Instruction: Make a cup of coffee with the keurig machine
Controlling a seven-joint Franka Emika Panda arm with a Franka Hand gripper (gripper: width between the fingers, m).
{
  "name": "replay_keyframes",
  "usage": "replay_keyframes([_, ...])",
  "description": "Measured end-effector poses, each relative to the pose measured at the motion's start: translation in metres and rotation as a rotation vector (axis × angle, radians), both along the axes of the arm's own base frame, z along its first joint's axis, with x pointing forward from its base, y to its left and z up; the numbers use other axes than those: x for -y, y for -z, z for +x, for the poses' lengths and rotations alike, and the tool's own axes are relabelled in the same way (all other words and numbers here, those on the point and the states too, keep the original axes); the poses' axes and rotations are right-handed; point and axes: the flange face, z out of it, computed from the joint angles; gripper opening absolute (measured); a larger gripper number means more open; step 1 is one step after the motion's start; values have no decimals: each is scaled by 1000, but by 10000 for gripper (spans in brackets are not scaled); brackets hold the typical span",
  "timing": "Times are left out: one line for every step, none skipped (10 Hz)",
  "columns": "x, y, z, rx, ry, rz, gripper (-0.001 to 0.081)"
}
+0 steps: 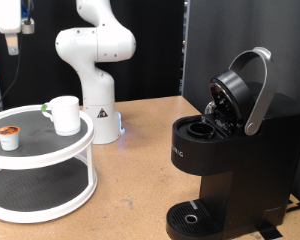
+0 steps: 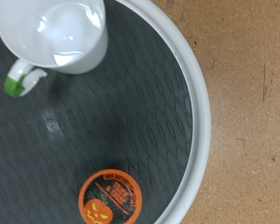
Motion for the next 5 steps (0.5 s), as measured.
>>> replay_keyframes([3,2,5,-5,3,-5,803])
replay_keyframes([6,5,8,-10,-13,-7,803])
replay_keyframes([9,7,7,-16,-50,-7,803])
replay_keyframes([13,8,5,-20,-89,-10,803])
replay_keyframes([16,9,3,-24,-115,-14,803])
